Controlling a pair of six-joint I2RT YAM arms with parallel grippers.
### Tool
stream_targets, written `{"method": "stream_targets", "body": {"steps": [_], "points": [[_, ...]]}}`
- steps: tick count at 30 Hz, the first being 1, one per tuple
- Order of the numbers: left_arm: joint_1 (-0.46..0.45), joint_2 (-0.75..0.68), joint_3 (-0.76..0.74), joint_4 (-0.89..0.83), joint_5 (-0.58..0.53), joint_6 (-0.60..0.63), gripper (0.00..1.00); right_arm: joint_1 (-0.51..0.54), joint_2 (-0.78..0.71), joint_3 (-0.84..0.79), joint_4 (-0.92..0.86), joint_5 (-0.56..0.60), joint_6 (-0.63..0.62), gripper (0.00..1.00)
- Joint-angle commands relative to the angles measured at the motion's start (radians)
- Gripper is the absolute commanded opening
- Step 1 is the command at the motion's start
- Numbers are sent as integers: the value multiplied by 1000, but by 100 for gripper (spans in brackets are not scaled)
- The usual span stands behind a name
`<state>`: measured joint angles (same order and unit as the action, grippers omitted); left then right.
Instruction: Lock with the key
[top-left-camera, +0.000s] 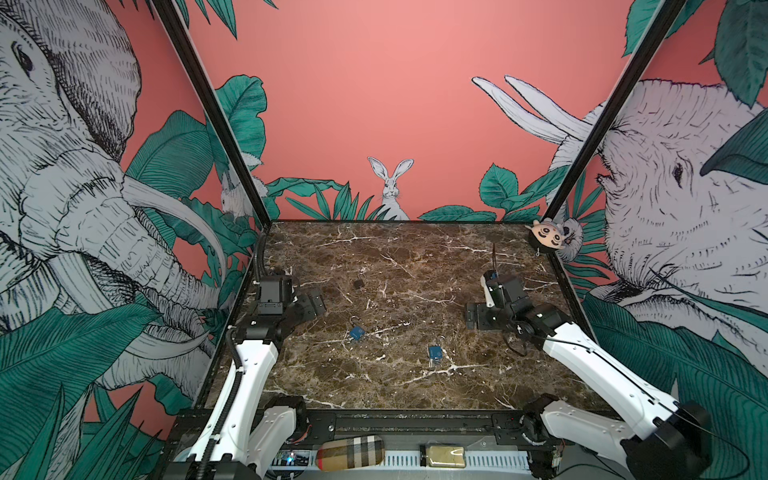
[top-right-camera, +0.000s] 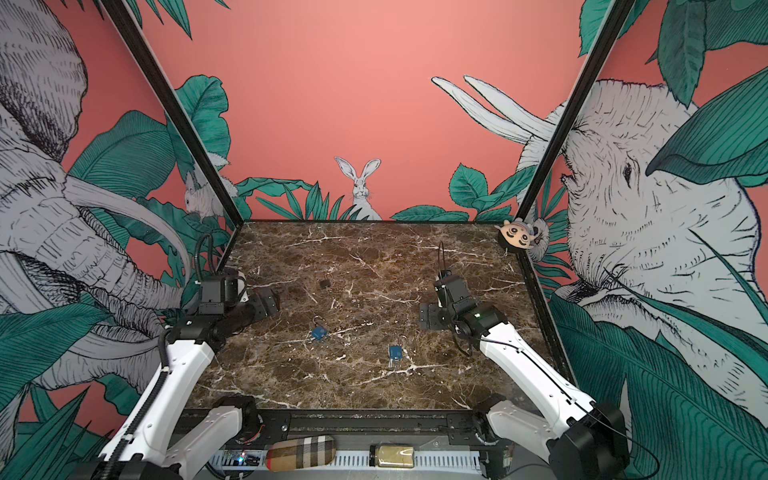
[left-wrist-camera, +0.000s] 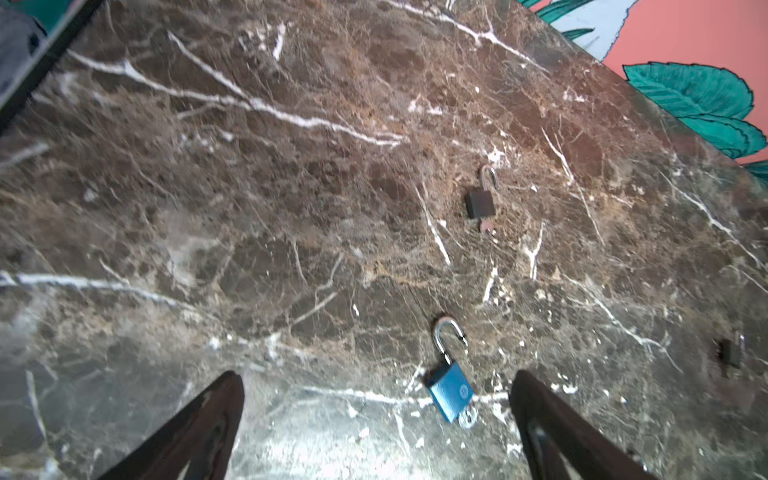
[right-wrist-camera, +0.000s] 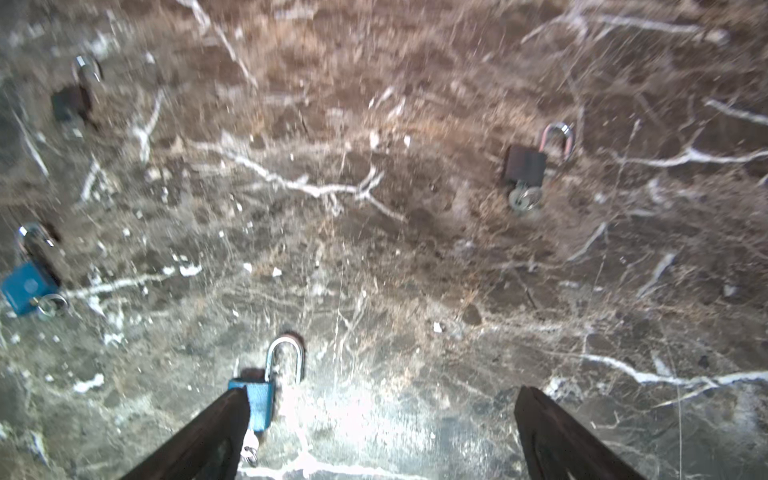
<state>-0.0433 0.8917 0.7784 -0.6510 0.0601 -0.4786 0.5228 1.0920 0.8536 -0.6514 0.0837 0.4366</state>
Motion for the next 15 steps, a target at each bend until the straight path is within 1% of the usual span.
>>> {"method": "stream_targets", "body": {"steps": [1,4,6,7,8,11,12,13,15], "points": [[-1,3,35,-78,-13,-3,99,40,40,12,-66,-34,-10,99],[-1,99,141,-226,-56,48,100,95,109,36,-108,-34,-17,99],[-1,163,188,-307,-65,46,99,147,148,52,-138,10,-19,99],[-3,182,194,-322,-56,44,99,167,157,57,-140,34,-15,99],[-4,200,191,-325,-39,33,99,183,163,58,-134,33,-14,99],[-10,243,180,-346,42,-15,98,198,173,68,-117,2,-7,99],[-14,253,175,-348,69,-24,99,200,174,72,-117,-3,-7,99],[-26,263,173,-357,89,-39,99,201,173,77,-115,-4,-1,99],[-82,278,174,-374,90,-78,99,200,168,84,-105,-12,9,99]]}}
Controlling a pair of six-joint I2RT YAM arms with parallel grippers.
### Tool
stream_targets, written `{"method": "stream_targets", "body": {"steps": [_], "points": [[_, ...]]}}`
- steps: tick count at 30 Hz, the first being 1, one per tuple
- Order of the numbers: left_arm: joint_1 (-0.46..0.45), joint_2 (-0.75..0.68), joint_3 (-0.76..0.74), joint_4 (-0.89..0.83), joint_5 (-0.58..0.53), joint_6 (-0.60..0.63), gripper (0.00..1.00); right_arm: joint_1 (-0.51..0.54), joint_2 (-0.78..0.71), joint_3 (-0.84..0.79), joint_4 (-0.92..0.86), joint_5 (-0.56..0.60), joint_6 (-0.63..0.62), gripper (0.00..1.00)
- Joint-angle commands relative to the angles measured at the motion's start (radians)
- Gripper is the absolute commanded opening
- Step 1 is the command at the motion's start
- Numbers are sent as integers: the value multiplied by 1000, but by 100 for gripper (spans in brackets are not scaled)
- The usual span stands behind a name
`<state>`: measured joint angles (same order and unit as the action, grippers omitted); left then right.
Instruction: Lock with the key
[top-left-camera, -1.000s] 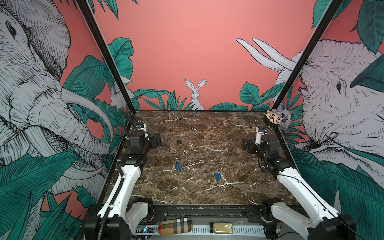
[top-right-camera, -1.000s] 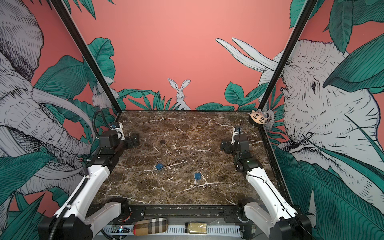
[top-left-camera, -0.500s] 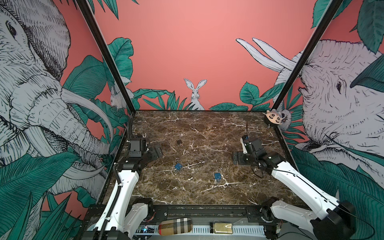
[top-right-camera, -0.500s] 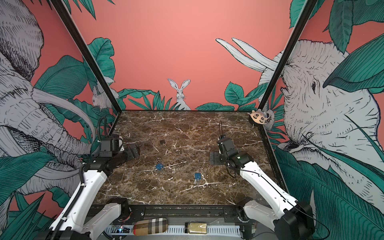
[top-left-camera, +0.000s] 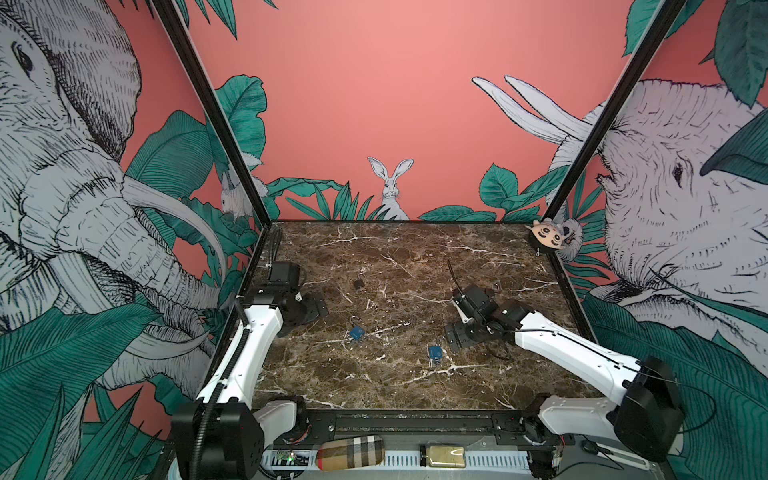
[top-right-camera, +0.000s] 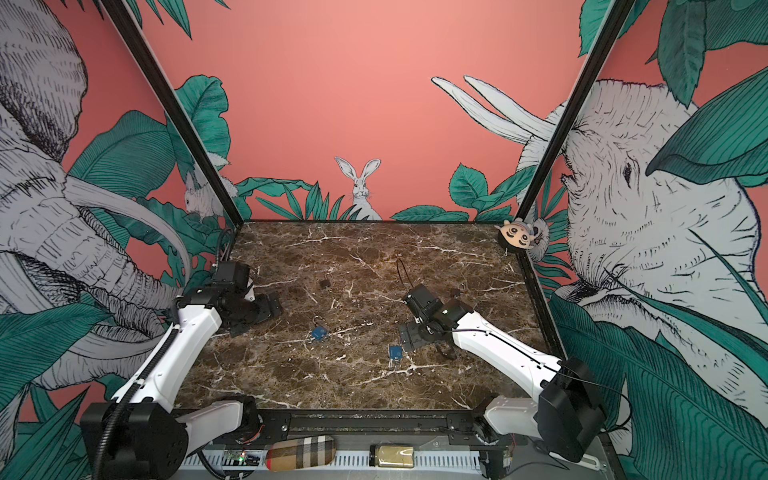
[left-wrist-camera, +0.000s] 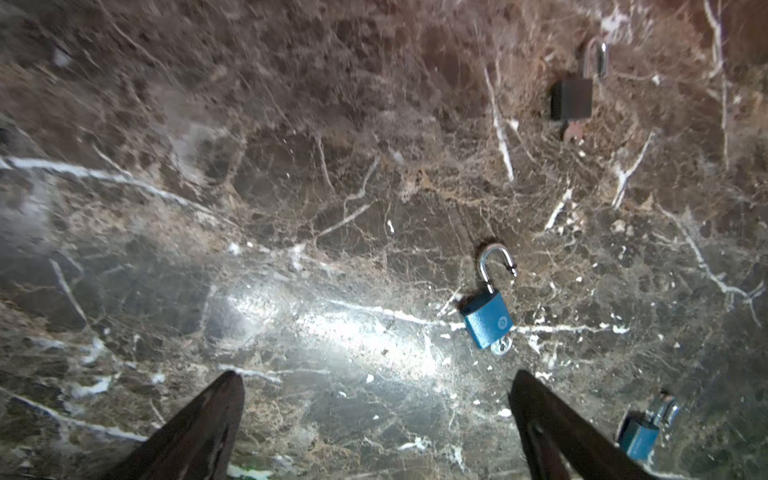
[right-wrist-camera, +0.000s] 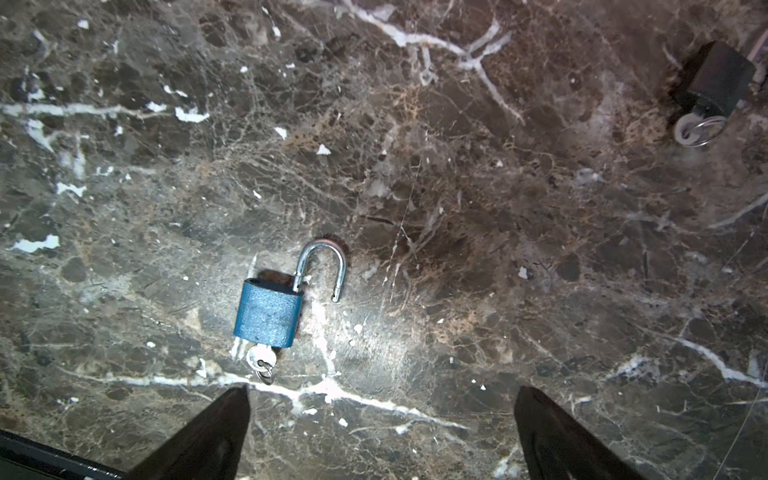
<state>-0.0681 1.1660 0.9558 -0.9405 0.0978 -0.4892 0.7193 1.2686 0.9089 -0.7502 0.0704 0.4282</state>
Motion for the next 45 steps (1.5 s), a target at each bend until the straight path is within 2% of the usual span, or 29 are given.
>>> {"method": "stream_targets", "body": {"steps": [1,10,16,24,33,38,42,45], "points": [[-83,6,-2,-91,44,-90,99,5,-6,33,-11,6,28,99],[-293,39,-54,-8,7,-345,99,4,19,104,-60,6,51,99],[-375,166,-34,62,-25,-431,99,4,8,116,-41,-21,43,99],[-384,291,-5,135,-30,-479,98,4,-21,84,-1,-17,78,99],[-387,417,14,196,-26,-520,90,6,-2,75,-89,85,97,99],[-388,453,13,225,-23,-543,86,5,-62,21,-33,56,97,99],[-387,480,11,239,-30,-550,79,6,-61,18,-31,43,84,99],[-389,496,9,243,-37,-565,78,5,-56,16,-29,38,74,99]]}}
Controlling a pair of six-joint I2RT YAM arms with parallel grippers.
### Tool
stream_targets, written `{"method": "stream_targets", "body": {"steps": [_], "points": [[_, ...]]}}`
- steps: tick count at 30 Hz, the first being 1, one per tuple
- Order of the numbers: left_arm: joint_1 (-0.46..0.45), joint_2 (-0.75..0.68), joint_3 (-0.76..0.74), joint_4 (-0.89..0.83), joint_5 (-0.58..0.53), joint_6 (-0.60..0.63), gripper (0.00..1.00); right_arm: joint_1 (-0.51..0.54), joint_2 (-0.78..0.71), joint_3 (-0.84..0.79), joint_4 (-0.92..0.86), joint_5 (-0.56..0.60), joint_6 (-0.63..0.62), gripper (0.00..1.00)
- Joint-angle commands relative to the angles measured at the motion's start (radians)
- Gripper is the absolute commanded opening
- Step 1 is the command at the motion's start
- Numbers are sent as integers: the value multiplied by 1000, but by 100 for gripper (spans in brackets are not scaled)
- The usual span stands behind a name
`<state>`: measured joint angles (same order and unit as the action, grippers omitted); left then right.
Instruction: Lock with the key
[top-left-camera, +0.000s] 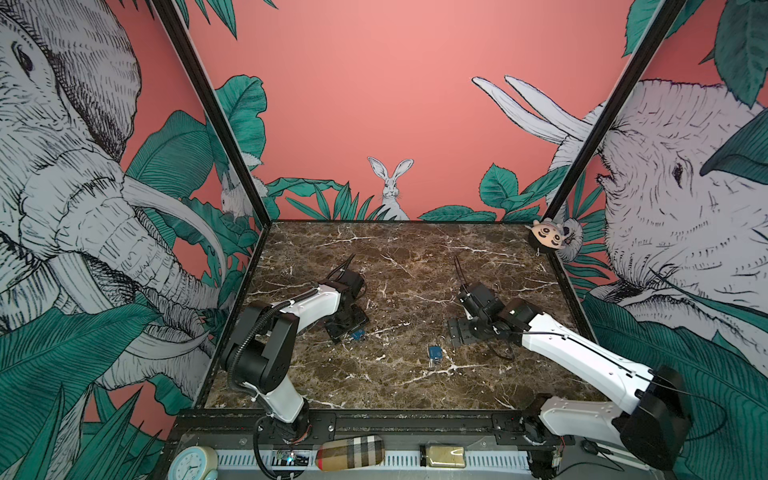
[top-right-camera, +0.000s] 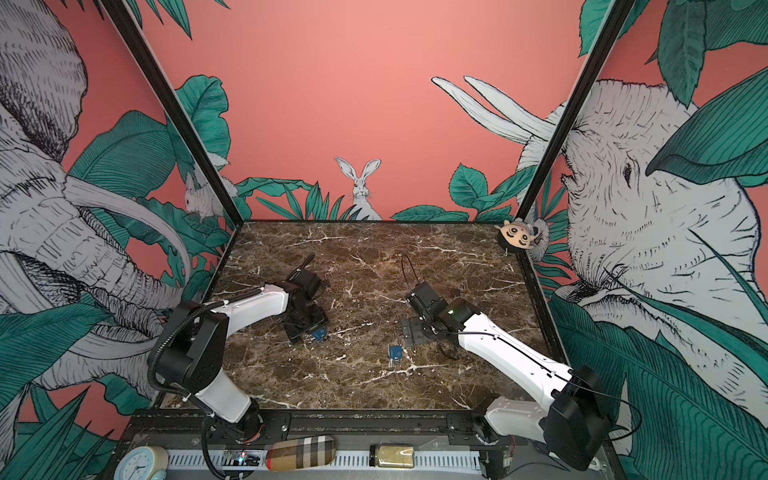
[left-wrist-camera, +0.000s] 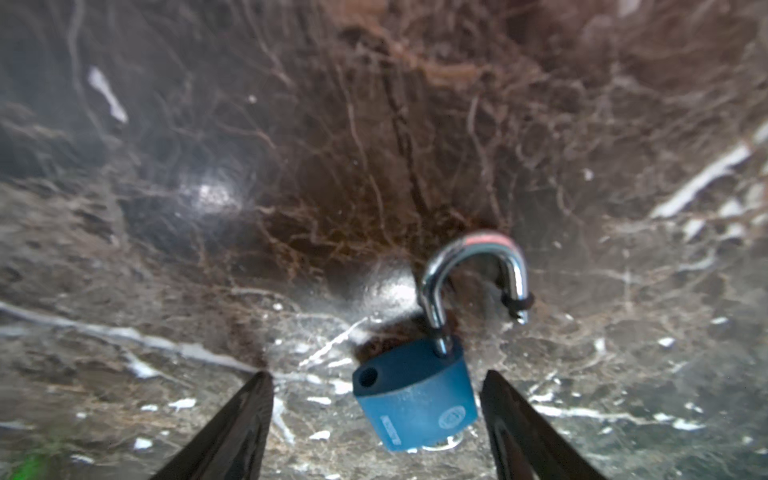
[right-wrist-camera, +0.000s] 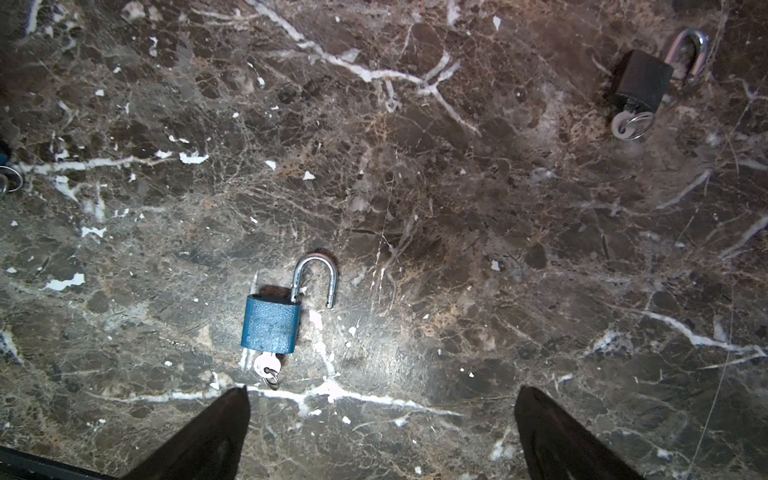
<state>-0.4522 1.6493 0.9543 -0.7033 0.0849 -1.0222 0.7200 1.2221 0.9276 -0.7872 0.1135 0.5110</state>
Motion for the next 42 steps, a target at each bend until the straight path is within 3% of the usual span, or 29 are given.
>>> {"method": "stream_targets", "body": {"steps": [1,12,31,37,42], "points": [[-6,16,8,10,-26,-37,77,5,-12,-4,10,-9,-10,99],[-11,70,12,10,-64,-56,69,5,-40,-33,57,-83,-21,99],[-22,139,17,74,-23,-22,35,5,-80,-97,136,-162,27,99],[-25,100,15,116,36,-8,28,6,-124,-147,231,-218,85,99],[-26,-5,23,95,76,-12,28,9,-130,-188,358,-316,135,99]]}}
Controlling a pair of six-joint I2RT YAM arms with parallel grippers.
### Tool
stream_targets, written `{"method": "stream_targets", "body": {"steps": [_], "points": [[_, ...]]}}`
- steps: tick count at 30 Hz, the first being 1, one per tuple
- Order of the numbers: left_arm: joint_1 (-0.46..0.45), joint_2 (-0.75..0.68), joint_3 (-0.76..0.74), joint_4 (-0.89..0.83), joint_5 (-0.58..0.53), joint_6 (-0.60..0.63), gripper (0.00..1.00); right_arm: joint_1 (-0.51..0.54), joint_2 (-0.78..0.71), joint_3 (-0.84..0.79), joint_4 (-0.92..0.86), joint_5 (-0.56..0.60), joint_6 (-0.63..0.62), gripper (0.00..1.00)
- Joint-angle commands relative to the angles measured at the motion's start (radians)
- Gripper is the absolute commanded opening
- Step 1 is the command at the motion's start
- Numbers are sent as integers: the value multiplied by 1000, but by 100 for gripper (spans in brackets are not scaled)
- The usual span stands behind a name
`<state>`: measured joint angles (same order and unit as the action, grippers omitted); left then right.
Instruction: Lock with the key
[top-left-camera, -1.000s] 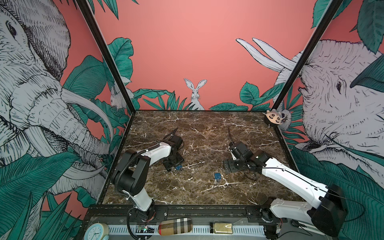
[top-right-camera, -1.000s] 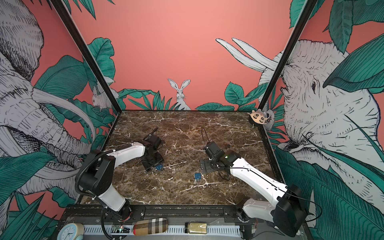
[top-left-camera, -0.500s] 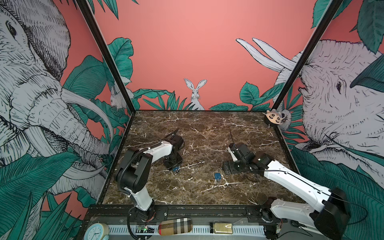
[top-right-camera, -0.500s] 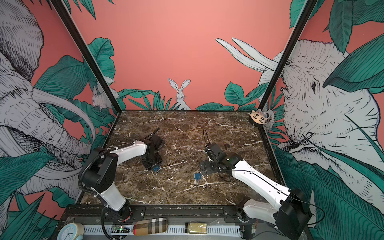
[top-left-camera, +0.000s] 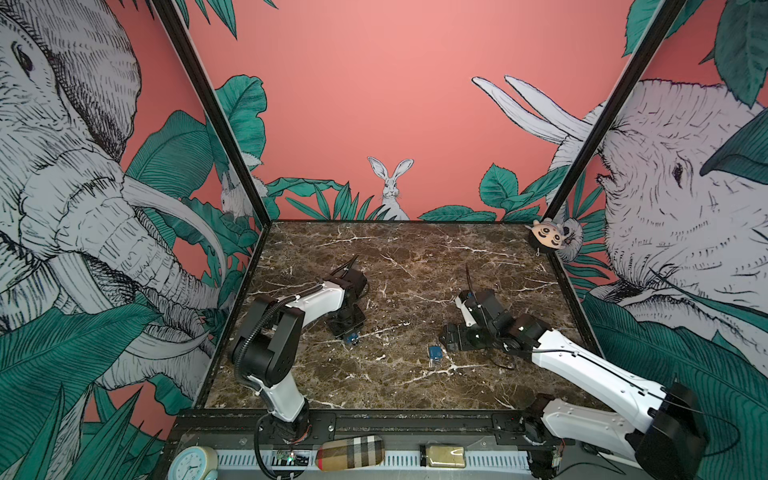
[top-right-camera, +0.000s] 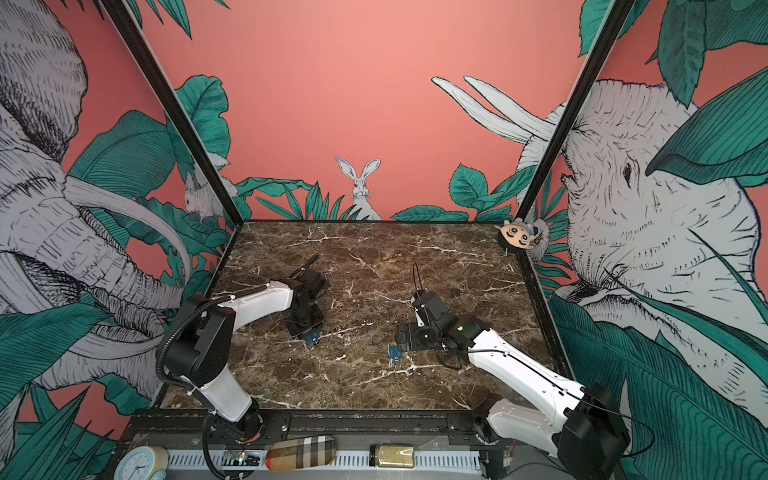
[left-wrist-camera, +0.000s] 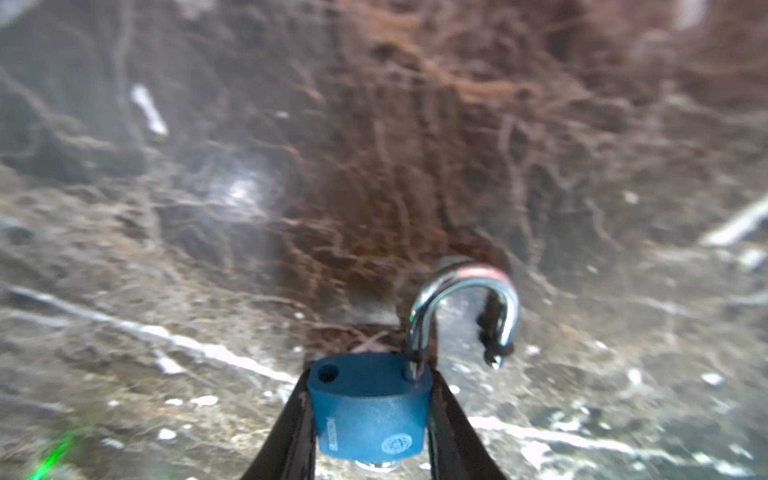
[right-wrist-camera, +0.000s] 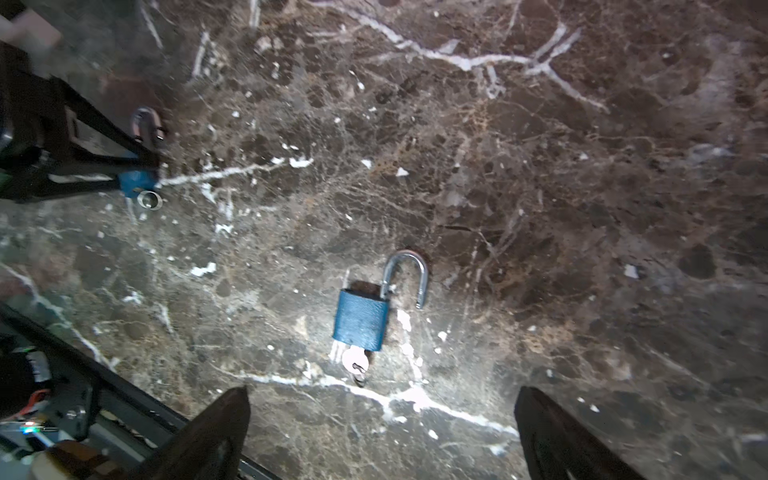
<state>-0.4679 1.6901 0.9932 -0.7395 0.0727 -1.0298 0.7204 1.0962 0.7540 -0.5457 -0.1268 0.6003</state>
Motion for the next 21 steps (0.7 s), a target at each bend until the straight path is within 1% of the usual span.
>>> {"method": "stream_targets", "body": {"steps": [1,5,7,10,16,21], "points": [[-12,-75,-17,127,91,-11,28,13,3,-13,133,-88,50,99],[-11,-183,1,89,95,-17,28,38,26,-5,203,-97,69,99],[-11,-233,7,83,102,-32,28,56,34,-21,291,-97,103,99],[-12,-290,4,109,126,-66,28,101,69,-52,476,-94,169,99],[-11,-348,11,100,157,-85,28,244,209,16,634,18,212,94],[-11,-418,-14,125,187,-127,27,336,332,74,765,98,253,85]]}}
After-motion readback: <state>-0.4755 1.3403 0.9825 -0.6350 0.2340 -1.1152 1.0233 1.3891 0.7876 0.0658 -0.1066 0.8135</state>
